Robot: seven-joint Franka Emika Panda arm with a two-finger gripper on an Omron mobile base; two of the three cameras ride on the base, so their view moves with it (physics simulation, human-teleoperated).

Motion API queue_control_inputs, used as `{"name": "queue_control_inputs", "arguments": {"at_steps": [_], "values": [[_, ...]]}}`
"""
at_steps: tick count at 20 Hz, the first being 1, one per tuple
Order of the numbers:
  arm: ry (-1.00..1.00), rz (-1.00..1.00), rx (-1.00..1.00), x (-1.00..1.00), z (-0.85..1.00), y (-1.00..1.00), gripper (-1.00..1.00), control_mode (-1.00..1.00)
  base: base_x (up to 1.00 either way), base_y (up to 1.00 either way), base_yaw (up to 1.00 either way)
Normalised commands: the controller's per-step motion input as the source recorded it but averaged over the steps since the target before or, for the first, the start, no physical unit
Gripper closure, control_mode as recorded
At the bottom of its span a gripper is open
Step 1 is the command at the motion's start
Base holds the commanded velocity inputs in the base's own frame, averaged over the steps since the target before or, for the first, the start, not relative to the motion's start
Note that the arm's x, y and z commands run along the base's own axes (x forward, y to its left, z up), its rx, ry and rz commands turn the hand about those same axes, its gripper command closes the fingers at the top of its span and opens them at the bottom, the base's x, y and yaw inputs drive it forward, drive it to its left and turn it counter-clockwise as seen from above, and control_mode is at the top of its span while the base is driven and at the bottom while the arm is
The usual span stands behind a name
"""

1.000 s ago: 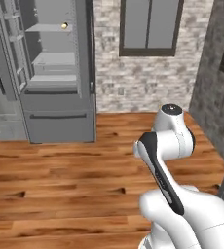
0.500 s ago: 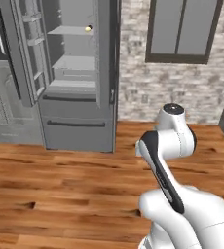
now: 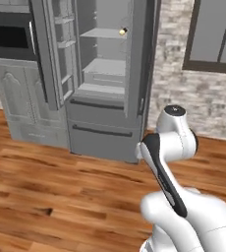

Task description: Pick the egg and butter from the fridge and place them by the bowl for mixing.

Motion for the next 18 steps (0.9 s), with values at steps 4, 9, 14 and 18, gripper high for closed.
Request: {"name": "queue_control_inputs", "arguments": {"at_steps": [4,9,14,18], "values": [[0.0,0.0,0.0,0.0,0.0,0.0,-1.0,1.0,0.87,0.32,0.02],[0.0,0.0,0.0,0.0,0.0,0.0,-1.0,1.0,0.79,0.51,0.0],[0.0,0.0,0.0,0.0,0.0,0.0,-1.0,1.0,0.76,0.54,-0.04],[0.0,0.0,0.0,0.0,0.0,0.0,-1.0,1.0,0.79,0.36,-0.24]]}}
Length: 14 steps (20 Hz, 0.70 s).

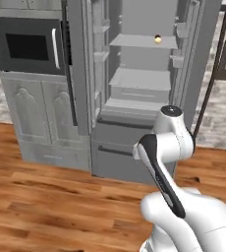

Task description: Pick the egg and butter from the fridge and place them by the bowl for mixing.

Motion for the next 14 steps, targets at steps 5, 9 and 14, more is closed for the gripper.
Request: {"name": "queue_control_inputs", "arguments": {"at_steps": [5,9,14], "values": [[0.0,0.0,0.0,0.0,0.0,0.0,-1.0,1.0,0.68,0.33,-0.39],[0.0,0.0,0.0,0.0,0.0,0.0,-1.0,1.0,0.67,0.32,-0.37],[0.0,0.0,0.0,0.0,0.0,0.0,-1.0,1.0,0.71,0.33,-0.31]]}}
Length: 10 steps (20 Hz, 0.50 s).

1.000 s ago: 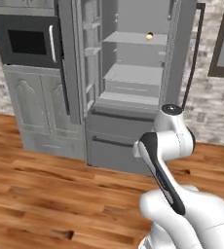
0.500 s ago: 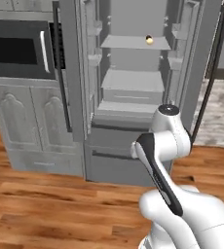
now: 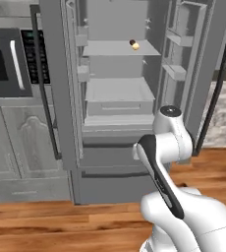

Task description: Pick the egg and butter from the fridge and place them by the bowl for mixing.

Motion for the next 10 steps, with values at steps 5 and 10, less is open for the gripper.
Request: {"name": "queue_control_inputs", "arguments": {"at_steps": [5,10], "values": [[0.0,0.0,0.0,0.0,0.0,0.0,-1.0,1.0,0.76,0.19,-0.1],[0.0,0.0,0.0,0.0,0.0,0.0,-1.0,1.0,0.74,0.17,-0.11]]}}
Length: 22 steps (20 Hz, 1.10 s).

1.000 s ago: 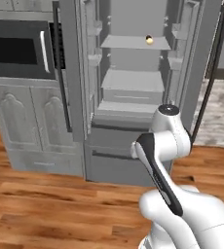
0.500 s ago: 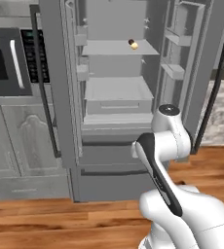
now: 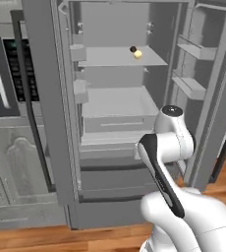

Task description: Pick the egg and butter from the fridge and place them by the bowl for mixing.

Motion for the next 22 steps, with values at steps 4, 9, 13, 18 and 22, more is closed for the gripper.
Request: {"name": "queue_control_inputs", "arguments": {"at_steps": [4,9,13,18,22], "values": [[0.0,0.0,0.0,0.0,0.0,0.0,-1.0,1.0,0.66,0.23,-0.2],[0.0,0.0,0.0,0.0,0.0,0.0,-1.0,1.0,0.6,0.35,-0.19],[0.0,0.0,0.0,0.0,0.0,0.0,-1.0,1.0,0.63,0.23,-0.09],[0.0,0.0,0.0,0.0,0.0,0.0,-1.0,1.0,0.66,0.12,-0.06],[0.0,0.0,0.0,0.0,0.0,0.0,-1.0,1.0,0.45,0.19,0.0]]}}
